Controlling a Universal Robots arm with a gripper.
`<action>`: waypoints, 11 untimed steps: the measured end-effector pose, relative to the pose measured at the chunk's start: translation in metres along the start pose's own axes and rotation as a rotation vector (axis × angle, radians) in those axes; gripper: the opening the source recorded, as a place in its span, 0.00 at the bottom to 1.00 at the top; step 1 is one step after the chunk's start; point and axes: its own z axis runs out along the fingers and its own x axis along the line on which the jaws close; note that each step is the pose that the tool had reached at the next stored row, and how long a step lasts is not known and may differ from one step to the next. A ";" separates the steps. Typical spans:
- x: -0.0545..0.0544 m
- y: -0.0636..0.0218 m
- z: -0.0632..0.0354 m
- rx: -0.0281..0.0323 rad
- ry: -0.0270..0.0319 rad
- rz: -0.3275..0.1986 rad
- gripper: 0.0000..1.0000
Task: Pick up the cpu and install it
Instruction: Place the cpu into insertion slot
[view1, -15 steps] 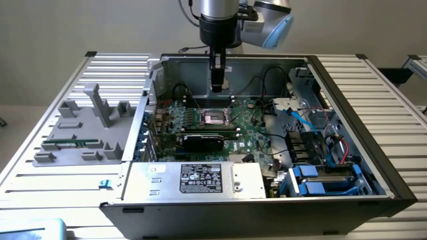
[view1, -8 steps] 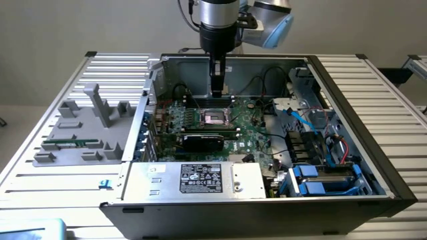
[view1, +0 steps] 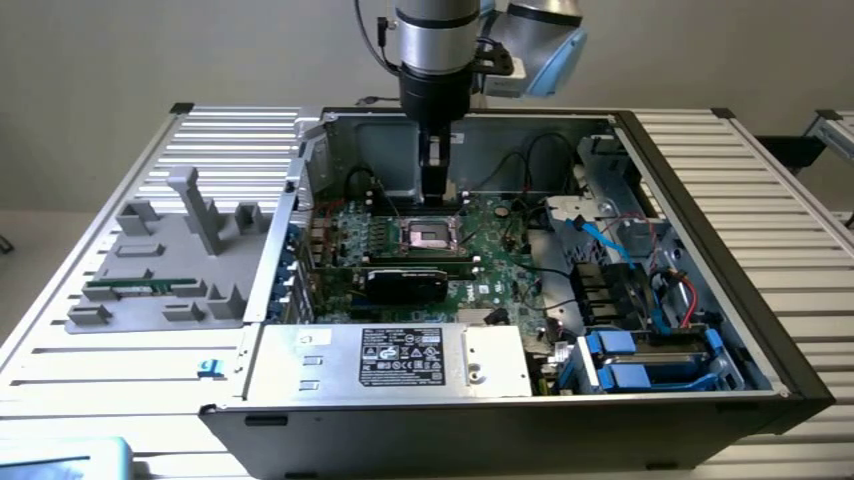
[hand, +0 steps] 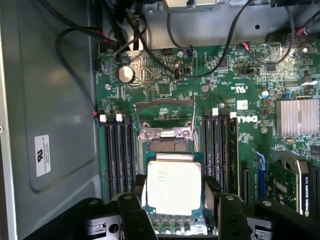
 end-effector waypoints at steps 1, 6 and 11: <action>0.000 0.0000 0.0018 0.0001 0.0001 0.000 0.55; -0.002 -0.0002 0.0108 0.0000 0.0010 0.001 0.55; -0.003 -0.0010 0.0198 0.0002 0.0018 -0.001 0.55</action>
